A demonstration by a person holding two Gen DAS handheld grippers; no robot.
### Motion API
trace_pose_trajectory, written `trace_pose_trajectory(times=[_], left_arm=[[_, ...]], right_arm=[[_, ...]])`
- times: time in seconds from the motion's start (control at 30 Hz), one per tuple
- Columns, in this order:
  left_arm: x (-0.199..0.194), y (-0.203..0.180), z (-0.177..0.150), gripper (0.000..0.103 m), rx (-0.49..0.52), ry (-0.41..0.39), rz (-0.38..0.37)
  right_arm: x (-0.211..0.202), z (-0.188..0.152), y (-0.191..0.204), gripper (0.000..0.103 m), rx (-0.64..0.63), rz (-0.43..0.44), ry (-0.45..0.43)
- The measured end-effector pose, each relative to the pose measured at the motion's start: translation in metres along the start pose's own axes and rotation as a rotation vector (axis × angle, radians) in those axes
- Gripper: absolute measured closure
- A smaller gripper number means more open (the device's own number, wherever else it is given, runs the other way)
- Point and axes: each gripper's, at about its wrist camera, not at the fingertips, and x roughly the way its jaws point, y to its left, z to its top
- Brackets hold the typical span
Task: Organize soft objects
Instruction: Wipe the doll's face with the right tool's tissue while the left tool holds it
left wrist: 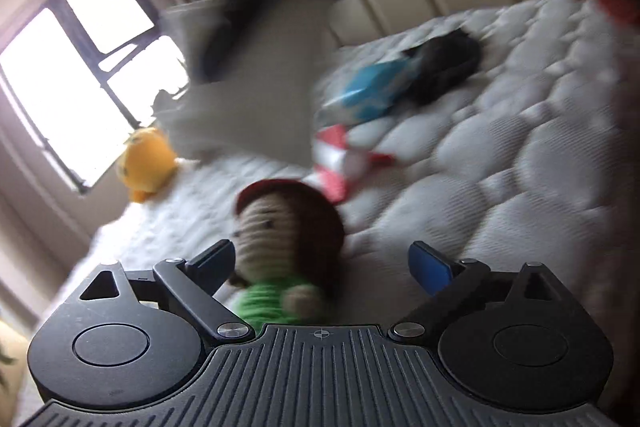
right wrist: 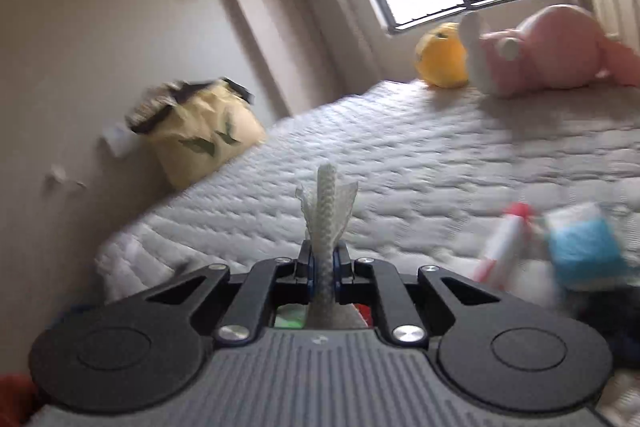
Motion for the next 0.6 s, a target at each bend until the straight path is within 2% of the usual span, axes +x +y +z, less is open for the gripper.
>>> trace_pose_trajectory(times=[0.1, 0.17, 0.23, 0.33, 0.4, 0.53, 0.6], left_arm=[[-0.005, -0.004, 0.001, 0.005, -0.044, -0.002, -0.046], [-0.003, -0.002, -0.001, 0.003, -0.018, 0.001, 0.017], [0.000, 0.005, -0.007, 0.003, -0.013, 0.018, 0.074], [0.009, 0.028, -0.020, 0.002, -0.063, 0.052, 0.081], [0.017, 0.048, -0.024, 0.002, -0.186, 0.064, 0.016], [0.042, 0.099, -0.040, 0.002, -0.575, 0.142, -0.210], [0.049, 0.122, -0.048, 0.000, -0.728, 0.134, -0.304]], right_arm=[[0.022, -0.005, 0.007, 0.092, -0.010, -0.023, 0.033], [0.028, -0.014, 0.007, 0.092, -0.058, -0.087, 0.049], [0.025, -0.022, -0.003, 0.092, -0.051, -0.131, 0.077], [0.012, -0.028, -0.027, 0.091, 0.043, -0.162, 0.086], [-0.001, -0.031, -0.038, 0.091, 0.073, -0.188, 0.068], [-0.028, -0.035, -0.051, 0.090, 0.113, -0.218, 0.027], [-0.039, -0.038, -0.057, 0.090, 0.129, -0.229, 0.016]])
